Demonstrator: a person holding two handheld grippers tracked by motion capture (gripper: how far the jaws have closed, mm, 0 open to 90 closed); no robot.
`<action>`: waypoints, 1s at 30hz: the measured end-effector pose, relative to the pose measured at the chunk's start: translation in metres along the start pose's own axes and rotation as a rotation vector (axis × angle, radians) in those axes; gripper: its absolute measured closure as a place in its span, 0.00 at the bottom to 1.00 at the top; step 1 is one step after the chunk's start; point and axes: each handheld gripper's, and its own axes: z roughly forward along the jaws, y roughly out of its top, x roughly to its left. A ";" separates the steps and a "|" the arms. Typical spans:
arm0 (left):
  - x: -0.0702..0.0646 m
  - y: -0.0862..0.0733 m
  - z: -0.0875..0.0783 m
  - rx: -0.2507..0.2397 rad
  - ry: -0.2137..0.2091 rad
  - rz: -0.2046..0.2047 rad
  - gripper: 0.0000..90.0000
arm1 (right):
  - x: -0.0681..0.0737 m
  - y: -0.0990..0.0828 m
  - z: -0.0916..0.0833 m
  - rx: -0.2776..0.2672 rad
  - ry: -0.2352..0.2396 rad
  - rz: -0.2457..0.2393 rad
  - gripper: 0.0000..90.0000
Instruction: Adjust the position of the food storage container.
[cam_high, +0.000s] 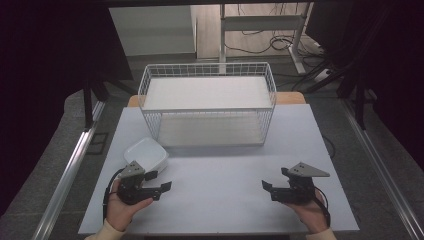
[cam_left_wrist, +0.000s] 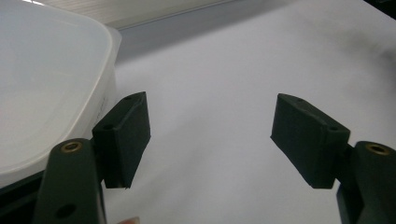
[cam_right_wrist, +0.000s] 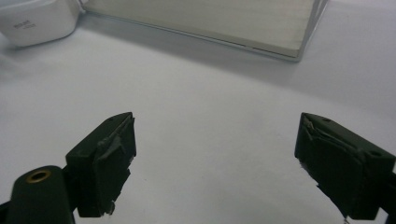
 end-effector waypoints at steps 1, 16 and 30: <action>0.000 0.000 -0.001 -0.003 0.002 -0.001 0.31 | 0.001 0.000 0.000 0.000 0.001 -0.004 0.15; -0.003 0.002 -0.001 0.003 0.024 0.007 0.31 | 0.001 -0.002 0.000 0.027 0.009 -0.012 0.20; -0.015 0.012 0.003 0.001 0.010 0.019 0.32 | -0.002 -0.004 -0.002 0.028 0.017 -0.021 0.20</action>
